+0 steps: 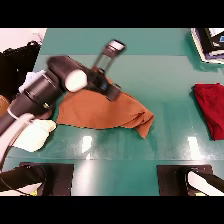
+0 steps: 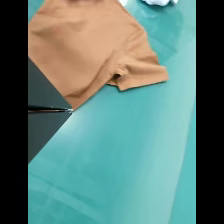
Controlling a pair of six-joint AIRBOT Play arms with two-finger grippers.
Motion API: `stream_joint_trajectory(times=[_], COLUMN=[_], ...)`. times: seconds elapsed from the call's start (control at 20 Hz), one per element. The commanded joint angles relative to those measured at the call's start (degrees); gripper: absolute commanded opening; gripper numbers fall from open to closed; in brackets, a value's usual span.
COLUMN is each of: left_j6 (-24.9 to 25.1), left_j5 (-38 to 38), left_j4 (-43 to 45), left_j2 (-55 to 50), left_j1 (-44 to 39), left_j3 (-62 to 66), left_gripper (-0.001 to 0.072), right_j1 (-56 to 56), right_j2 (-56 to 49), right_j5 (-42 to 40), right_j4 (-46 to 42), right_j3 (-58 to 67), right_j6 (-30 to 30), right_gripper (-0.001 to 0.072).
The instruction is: Fold the shirts.
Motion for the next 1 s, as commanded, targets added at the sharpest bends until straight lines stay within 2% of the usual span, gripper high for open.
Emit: stream_joint_trajectory(times=[0.0, 0.2, 0.45, 0.6, 0.95], left_j6=[0.39, 4.83, 11.19, 16.24, 18.10], left_j5=[-3.74, -2.10, -1.07, 0.00, 2.19], left_j4=[1.25, -9.68, -25.18, -28.09, -31.06], left_j2=[-0.57, -5.53, -16.68, -20.87, -25.51], left_j1=[14.40, 30.60, 42.62, 44.02, 42.58], left_j3=[0.28, -2.60, -2.69, -2.71, -2.71], left_gripper=[0.0603, 0.0603, 0.0603, 0.0602, 0.0602], right_j1=[-0.02, -0.02, -0.02, -0.02, -0.02], right_j2=[0.00, -0.02, -0.02, -0.04, -0.46], right_j5=[0.96, 0.94, 1.01, 0.98, 0.92], right_j4=[0.02, -0.02, -0.04, -0.09, -0.39], right_j3=[0.07, -0.02, -0.02, -0.02, -0.04], right_j6=[0.02, 0.02, 0.02, 0.02, 0.02], right_gripper=[0.0015, 0.0016, 0.0016, 0.0016, 0.0016])
